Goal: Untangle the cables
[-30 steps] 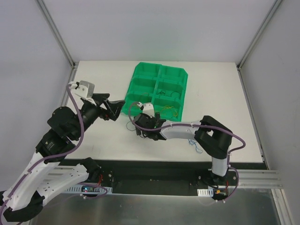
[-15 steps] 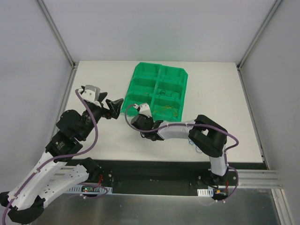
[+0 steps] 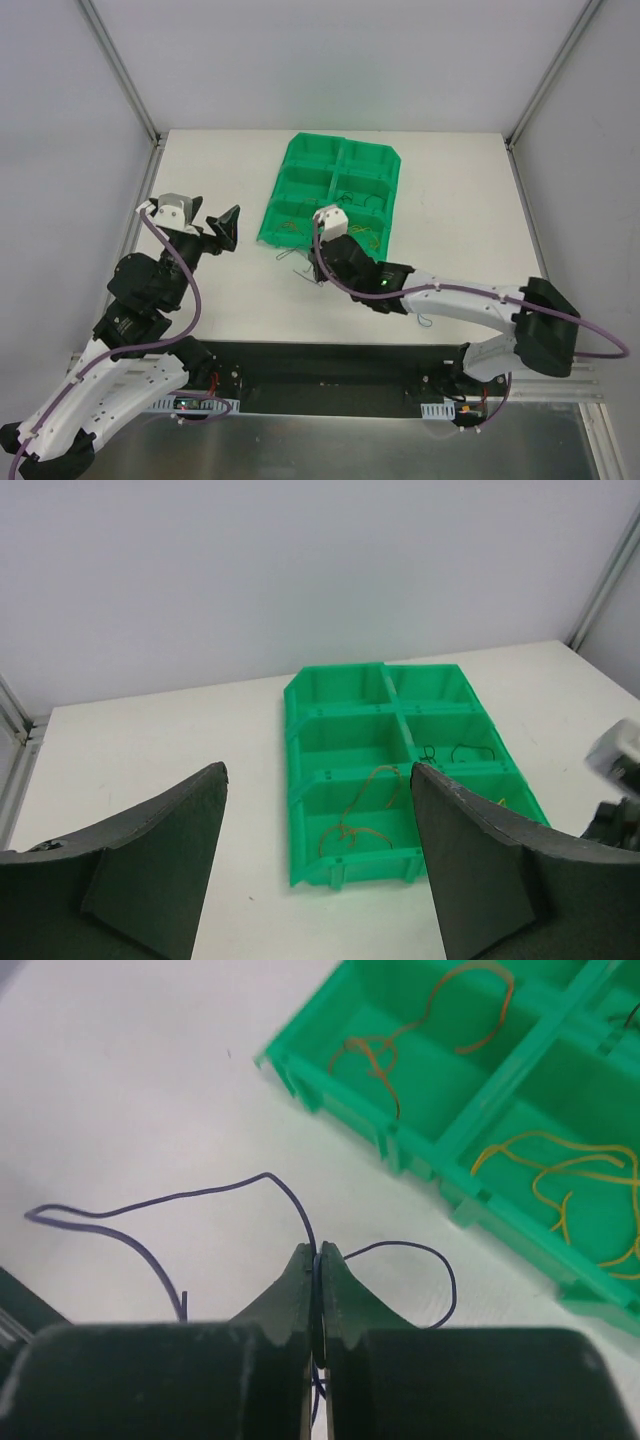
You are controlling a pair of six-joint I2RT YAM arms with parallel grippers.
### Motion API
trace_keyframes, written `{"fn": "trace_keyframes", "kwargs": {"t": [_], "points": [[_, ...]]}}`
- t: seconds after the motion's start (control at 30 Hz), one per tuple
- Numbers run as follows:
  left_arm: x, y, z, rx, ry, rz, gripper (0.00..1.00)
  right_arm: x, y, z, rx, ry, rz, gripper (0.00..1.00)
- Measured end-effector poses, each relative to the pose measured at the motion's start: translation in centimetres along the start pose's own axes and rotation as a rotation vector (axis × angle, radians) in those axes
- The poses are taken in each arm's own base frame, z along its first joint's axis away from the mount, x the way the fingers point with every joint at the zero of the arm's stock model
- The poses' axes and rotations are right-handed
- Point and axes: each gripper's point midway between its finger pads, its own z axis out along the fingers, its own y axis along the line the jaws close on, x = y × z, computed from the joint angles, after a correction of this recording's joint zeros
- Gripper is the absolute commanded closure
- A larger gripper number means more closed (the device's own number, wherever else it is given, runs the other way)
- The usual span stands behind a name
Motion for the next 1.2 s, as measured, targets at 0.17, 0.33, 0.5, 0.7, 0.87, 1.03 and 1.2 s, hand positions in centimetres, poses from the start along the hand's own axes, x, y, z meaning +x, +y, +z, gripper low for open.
{"fn": "trace_keyframes", "kwargs": {"t": [0.17, 0.33, 0.5, 0.7, 0.87, 1.03, 1.2], "points": [[-0.7, 0.2, 0.0, -0.01, -0.029, -0.007, 0.27, -7.4, -1.9, -1.7, -0.023, -0.161, 0.119, 1.0], [-0.2, 0.1, 0.1, -0.01, -0.019, -0.004, 0.27, -12.8, -5.4, 0.2, 0.023, -0.23, 0.197, 1.0], [0.1, 0.1, 0.2, -0.009, -0.01, 0.0, 0.27, -18.5, -7.9, 3.9, 0.053, -0.291, 0.248, 1.0], [0.0, 0.1, 0.2, -0.01, -0.013, -0.001, 0.27, -21.1, -9.2, 9.5, 0.077, -0.285, 0.261, 1.0], [-0.1, 0.1, 0.2, -0.009, -0.018, -0.003, 0.27, -19.2, -10.0, 15.1, 0.097, -0.206, 0.26, 1.0], [-0.3, 0.1, 0.2, -0.009, -0.025, -0.006, 0.28, -17.0, -10.3, 19.1, 0.108, -0.14, 0.253, 0.95], [-0.3, 0.1, 0.2, -0.009, -0.026, -0.007, 0.28, -16.0, -10.6, 21.7, 0.134, -0.095, 0.217, 0.86]]}}
